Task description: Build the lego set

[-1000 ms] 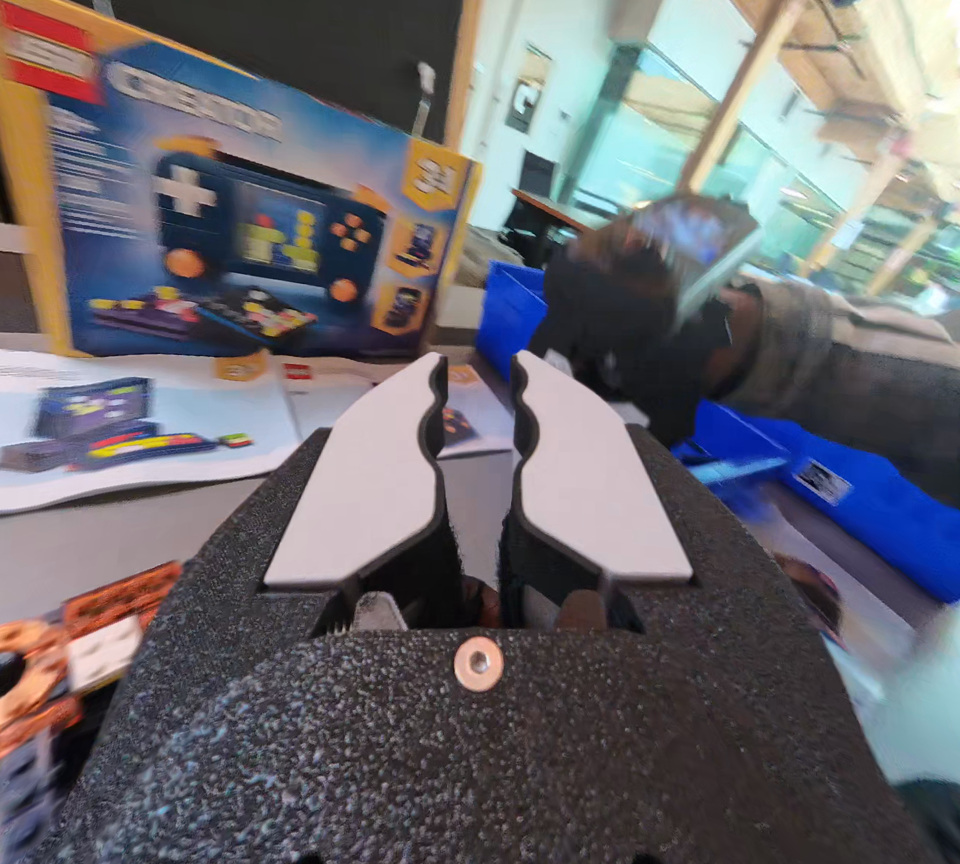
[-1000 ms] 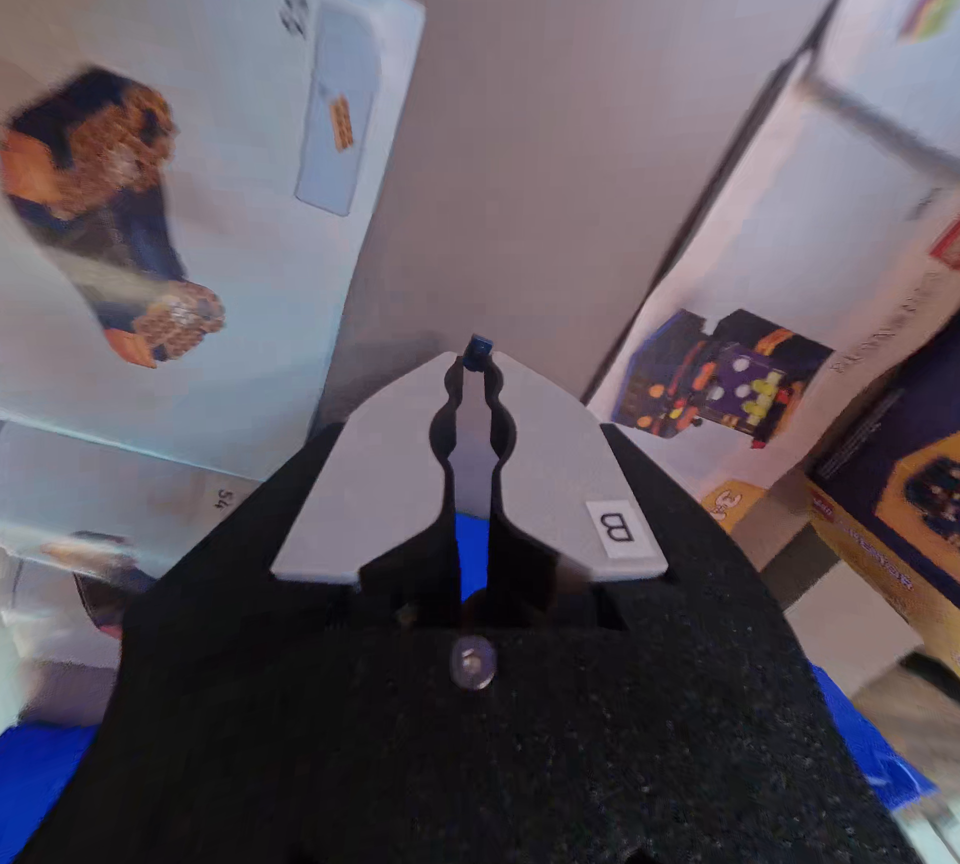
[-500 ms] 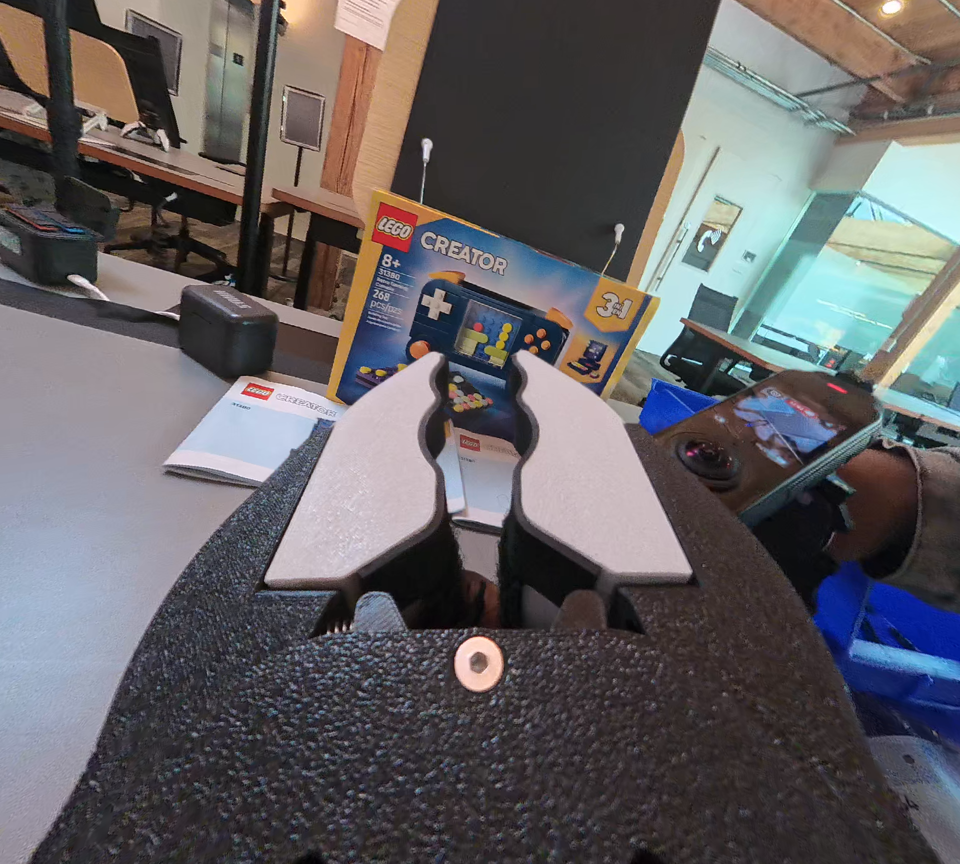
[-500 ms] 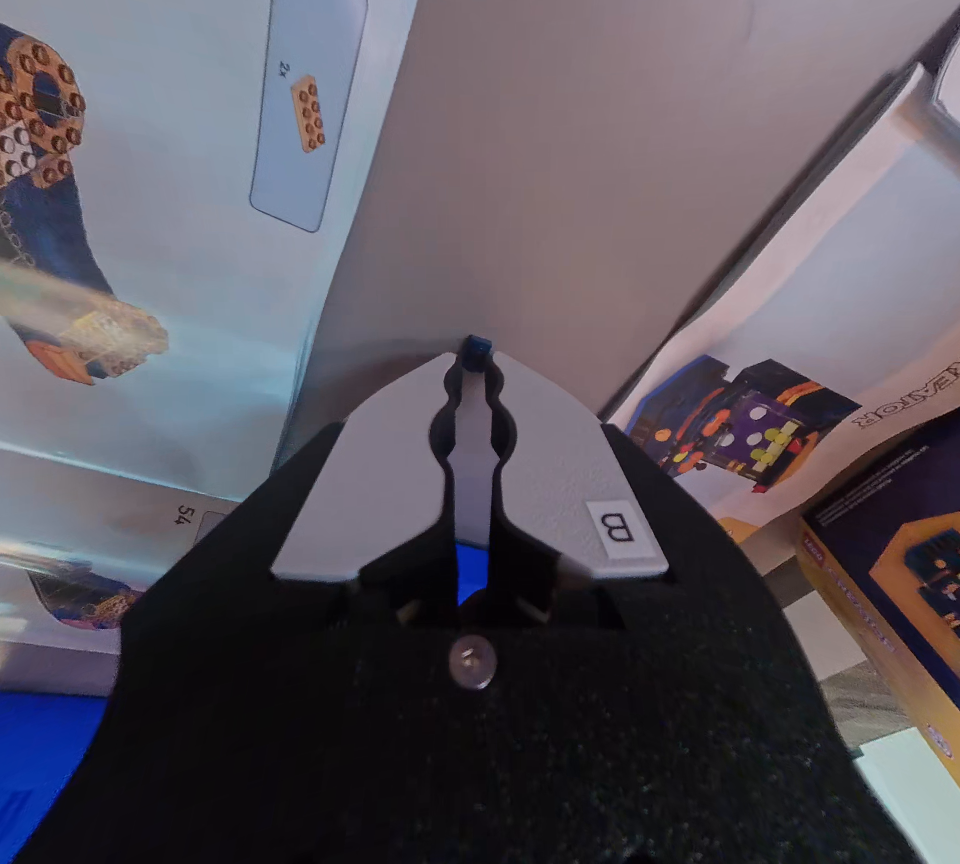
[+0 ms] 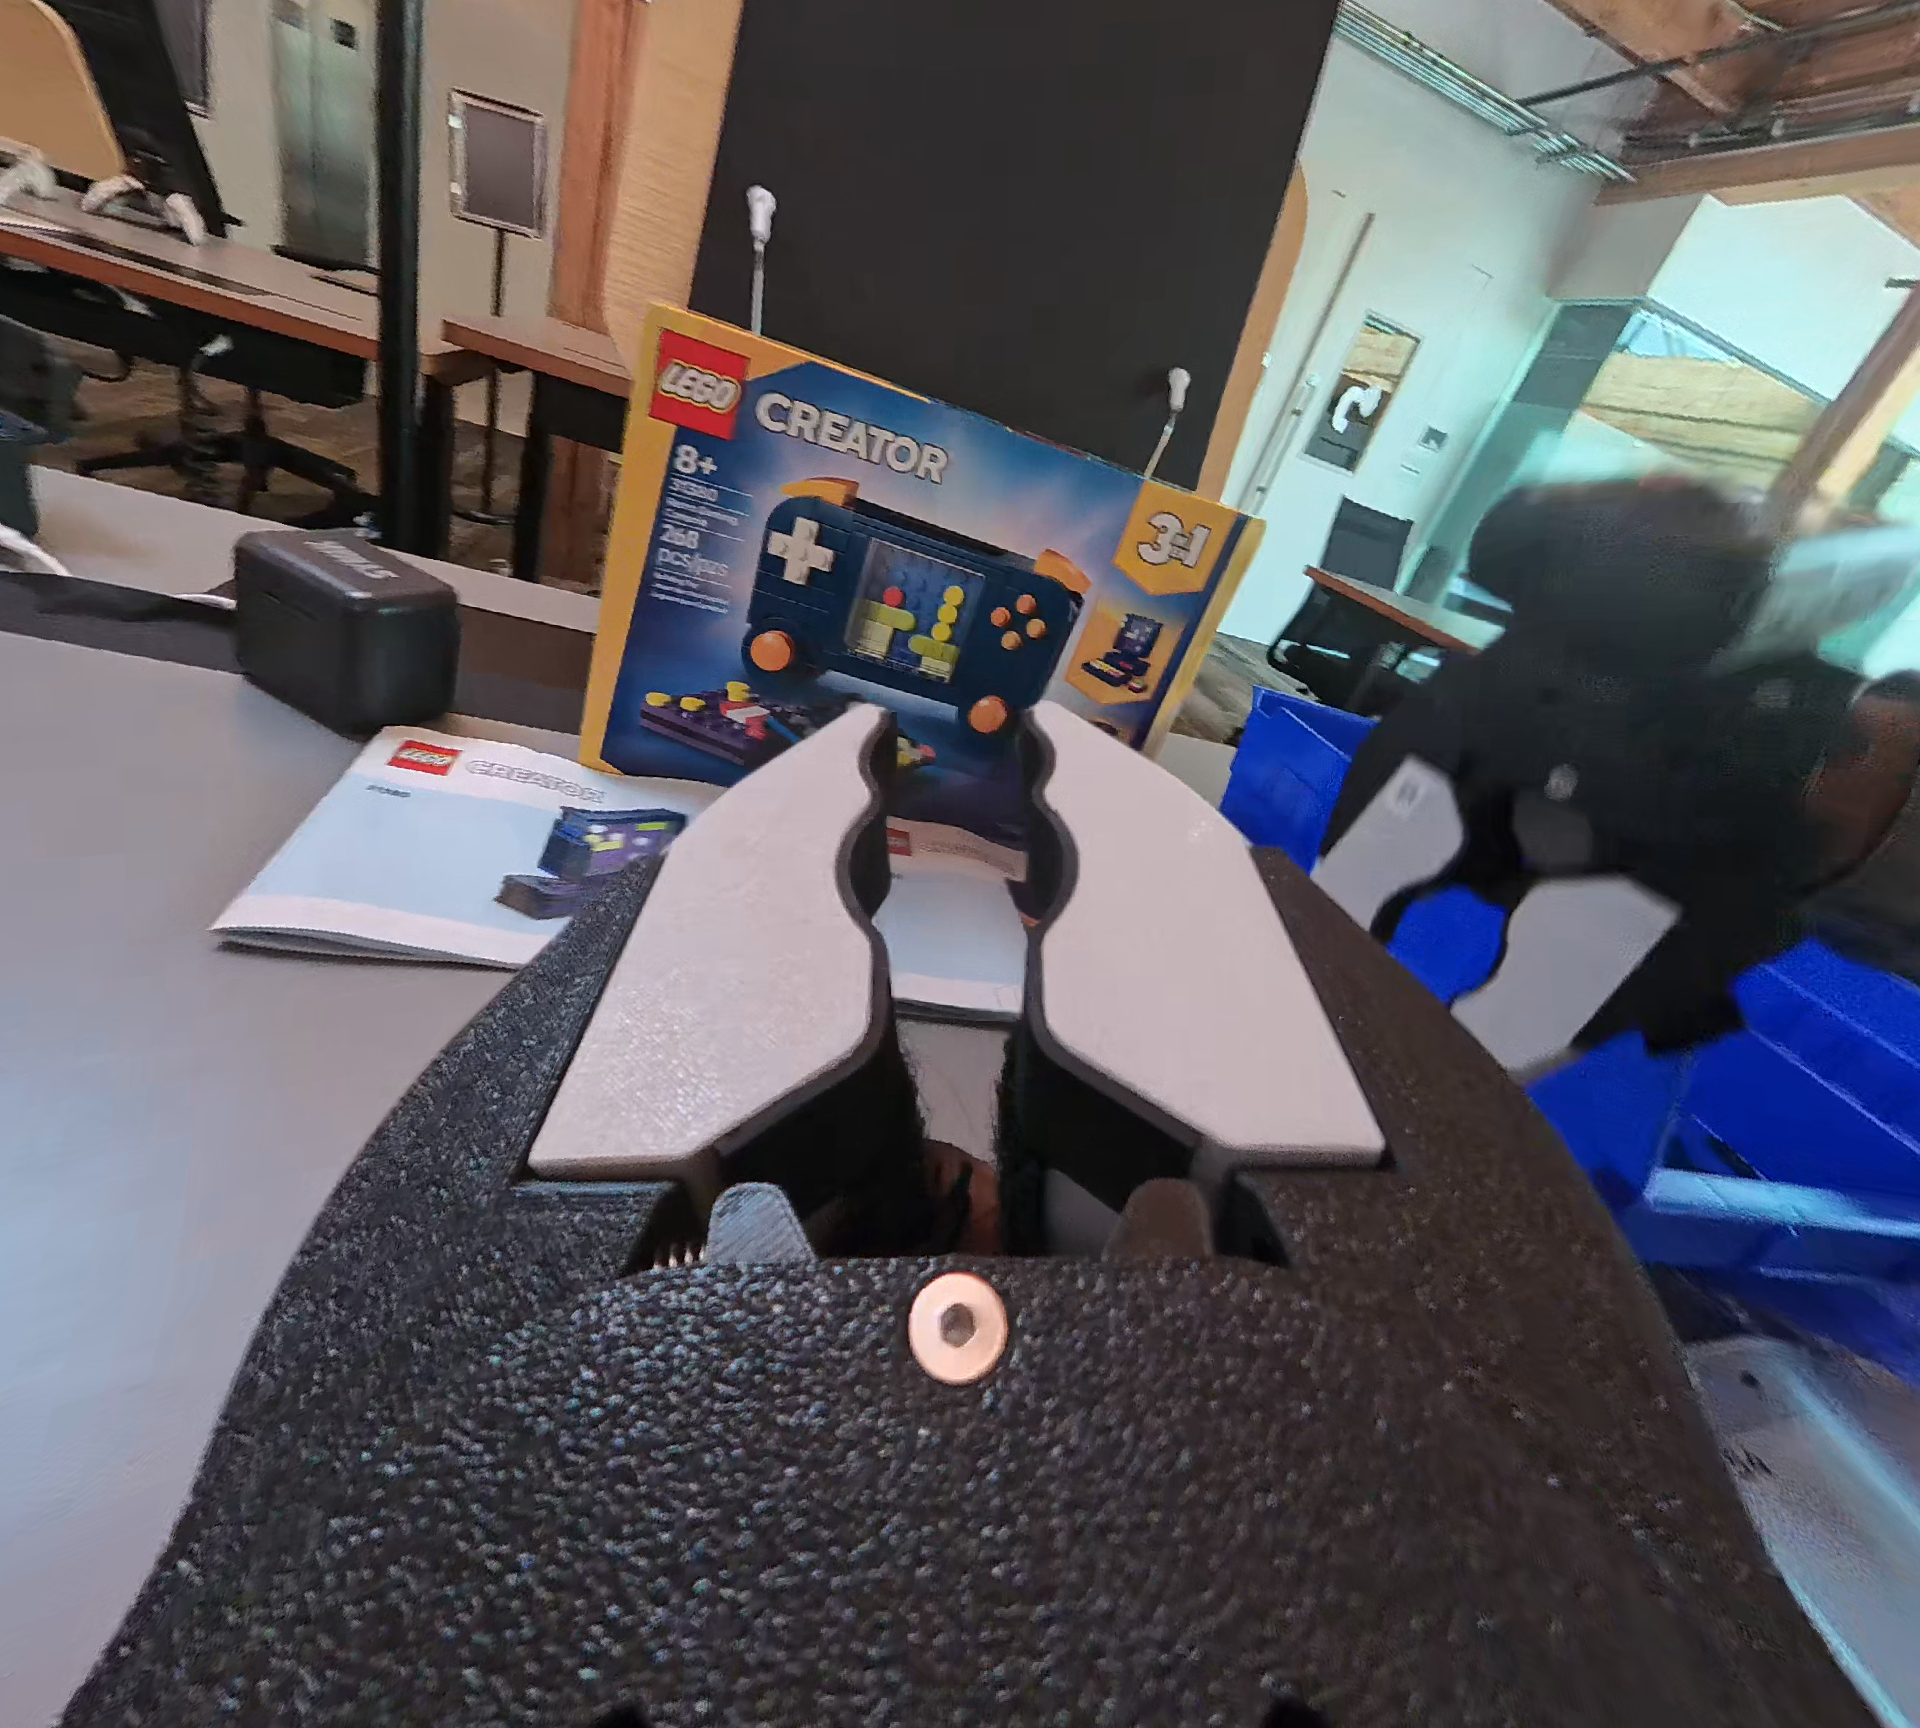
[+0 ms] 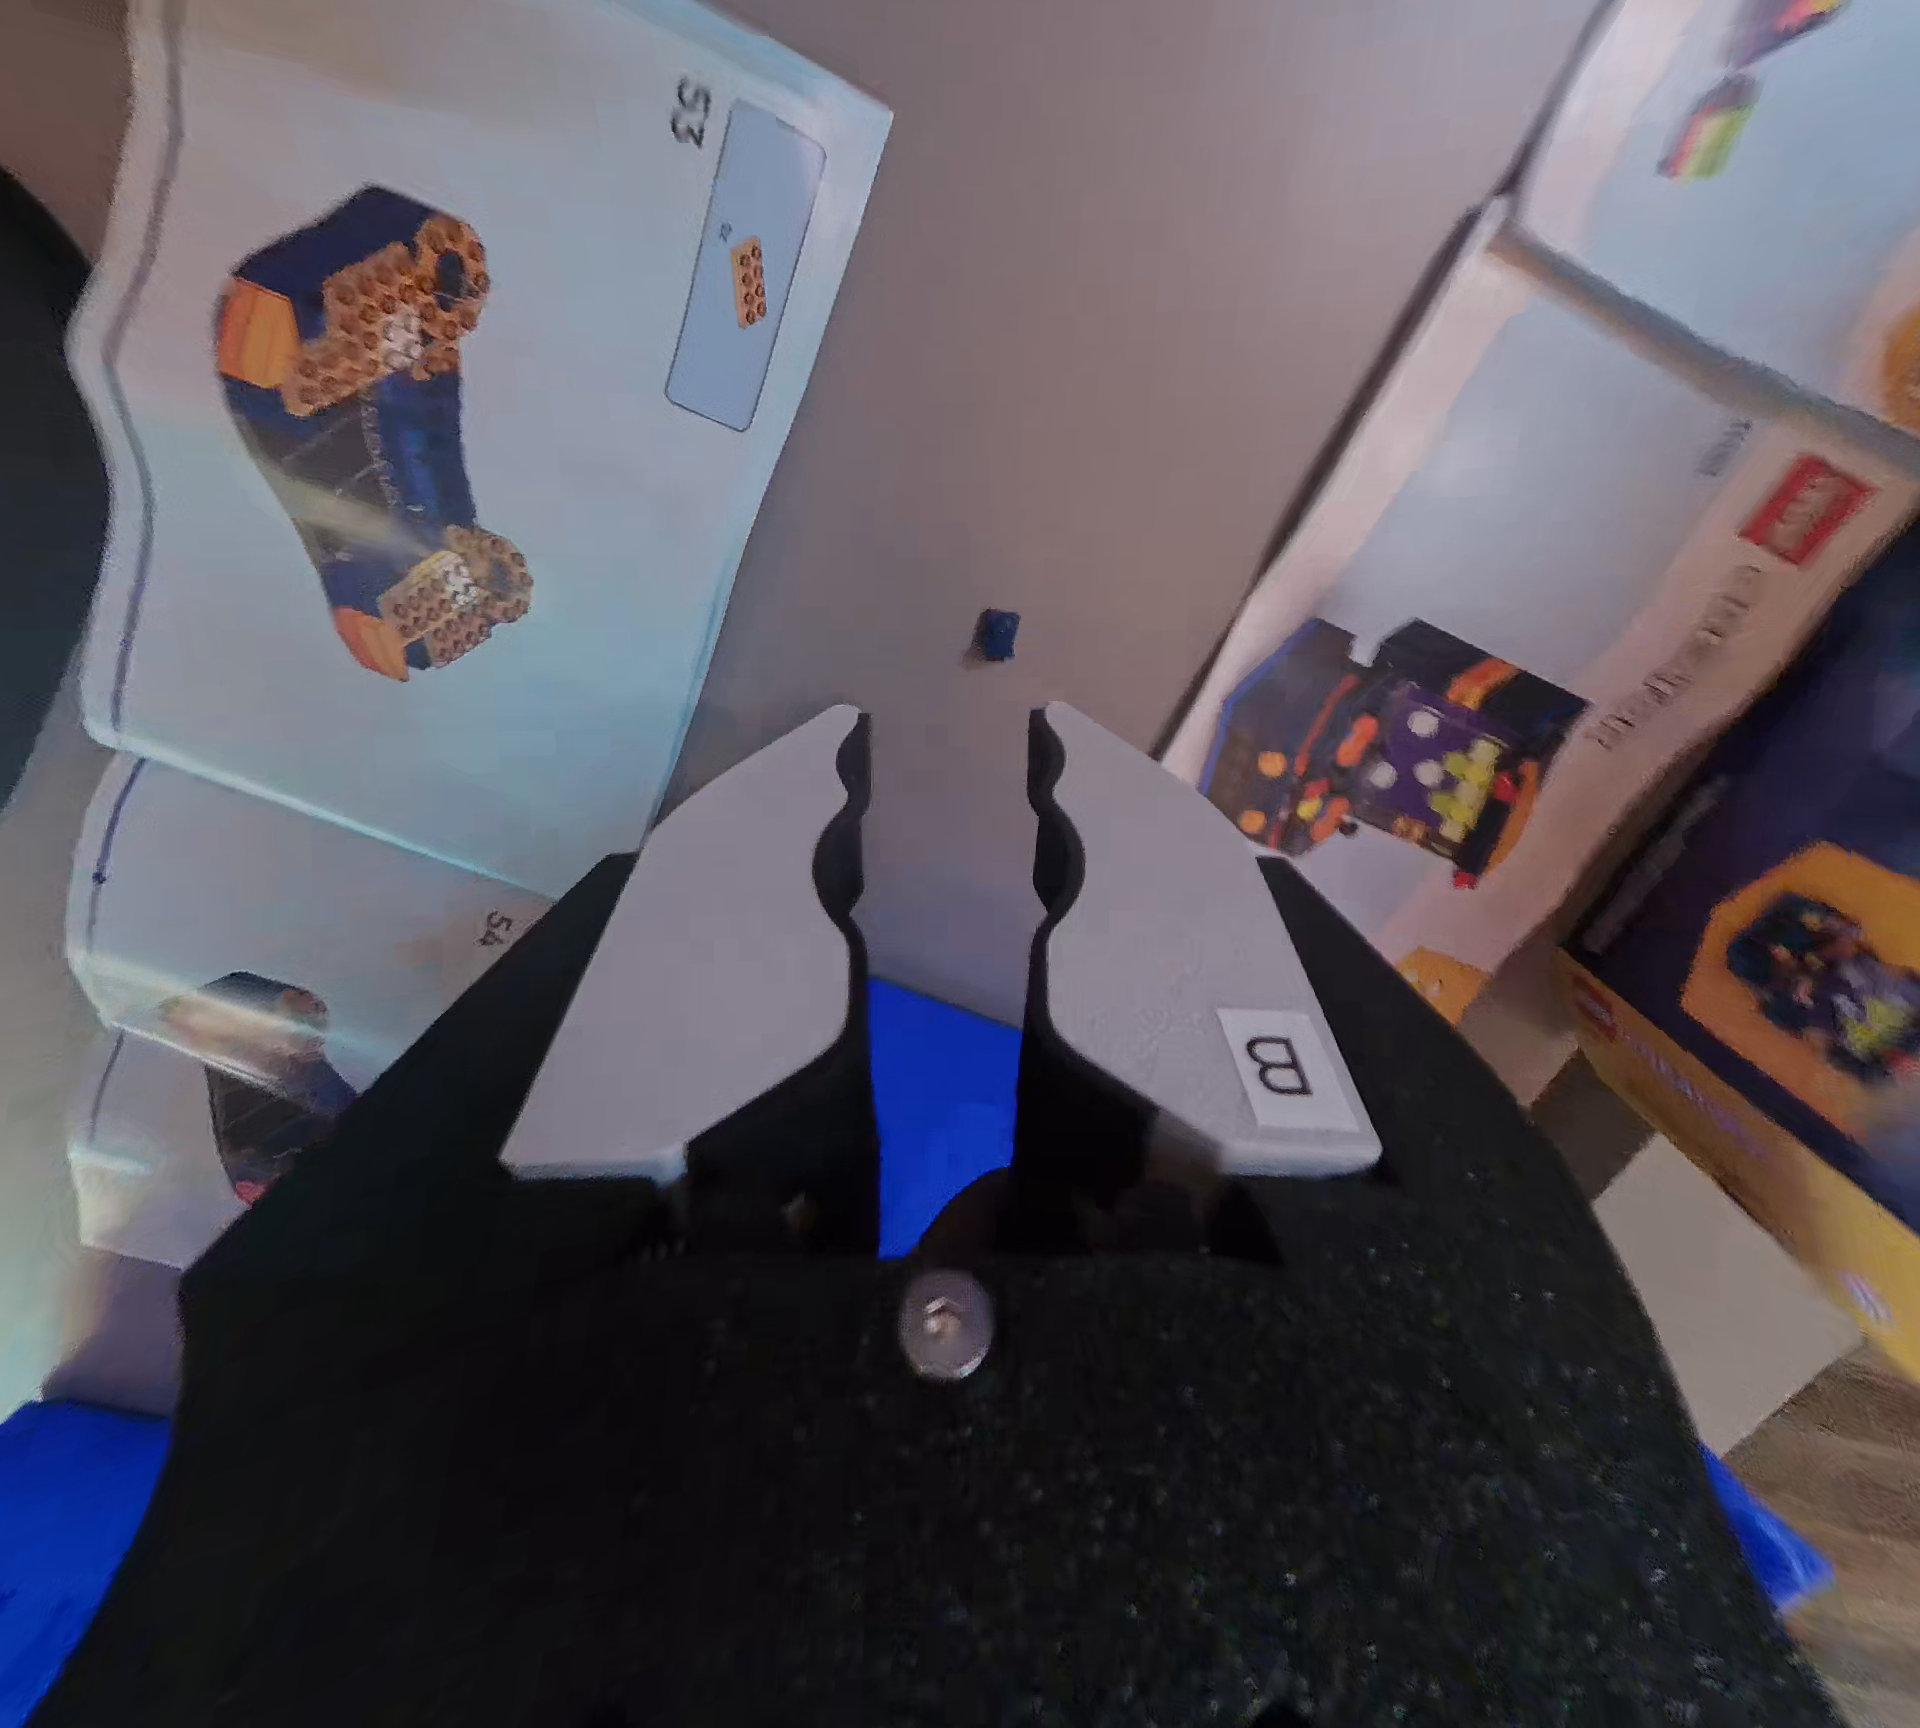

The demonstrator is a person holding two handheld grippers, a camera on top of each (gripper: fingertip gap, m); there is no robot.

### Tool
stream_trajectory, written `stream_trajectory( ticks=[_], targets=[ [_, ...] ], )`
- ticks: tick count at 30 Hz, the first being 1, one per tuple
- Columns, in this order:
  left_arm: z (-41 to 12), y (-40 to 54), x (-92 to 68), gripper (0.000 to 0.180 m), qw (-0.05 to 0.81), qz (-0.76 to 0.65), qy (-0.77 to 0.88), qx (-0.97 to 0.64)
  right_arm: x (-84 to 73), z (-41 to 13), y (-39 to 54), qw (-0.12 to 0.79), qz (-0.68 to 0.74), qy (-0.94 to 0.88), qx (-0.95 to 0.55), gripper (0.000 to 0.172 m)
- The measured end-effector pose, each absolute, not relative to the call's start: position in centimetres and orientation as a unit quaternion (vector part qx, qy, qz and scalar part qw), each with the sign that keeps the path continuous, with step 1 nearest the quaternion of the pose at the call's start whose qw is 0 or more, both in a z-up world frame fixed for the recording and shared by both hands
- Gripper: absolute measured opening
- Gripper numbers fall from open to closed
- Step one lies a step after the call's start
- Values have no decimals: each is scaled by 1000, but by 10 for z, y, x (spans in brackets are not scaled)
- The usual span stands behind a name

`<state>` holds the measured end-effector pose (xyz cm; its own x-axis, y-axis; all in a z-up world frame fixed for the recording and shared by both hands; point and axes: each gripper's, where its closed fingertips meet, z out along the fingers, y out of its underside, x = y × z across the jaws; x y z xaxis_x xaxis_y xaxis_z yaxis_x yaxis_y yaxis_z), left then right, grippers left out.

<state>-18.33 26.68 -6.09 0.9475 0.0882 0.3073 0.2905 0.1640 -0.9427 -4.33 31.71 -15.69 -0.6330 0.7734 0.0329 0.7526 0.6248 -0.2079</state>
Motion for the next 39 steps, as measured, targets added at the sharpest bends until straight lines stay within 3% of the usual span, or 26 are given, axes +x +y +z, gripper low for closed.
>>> stream_trajectory(
  ticks=[5,8,17,26,32,39],
  targets=[
    [-72,282,-128,23,711,-177,-47,-679,-17,-66,348,172,180,-841,-481,31],
    [-81,283,-83,25,674,-234,47,-699,31,-50,384,181,156,-814,-530,32],
    [-108,273,-21,25,636,-216,226,-705,154,-132,463,70,19,-788,-611,29],
    [-114,269,-10,26,625,-242,255,-697,144,-150,510,104,34,-781,-615,21],
    [-117,270,-10,25,622,-244,255,-699,126,-178,512,54,13,-817,-575,9],
    [-118,270,-11,26,622,-241,256,-700,125,-198,517,-34,11,-772,-634,12]
  ],
)
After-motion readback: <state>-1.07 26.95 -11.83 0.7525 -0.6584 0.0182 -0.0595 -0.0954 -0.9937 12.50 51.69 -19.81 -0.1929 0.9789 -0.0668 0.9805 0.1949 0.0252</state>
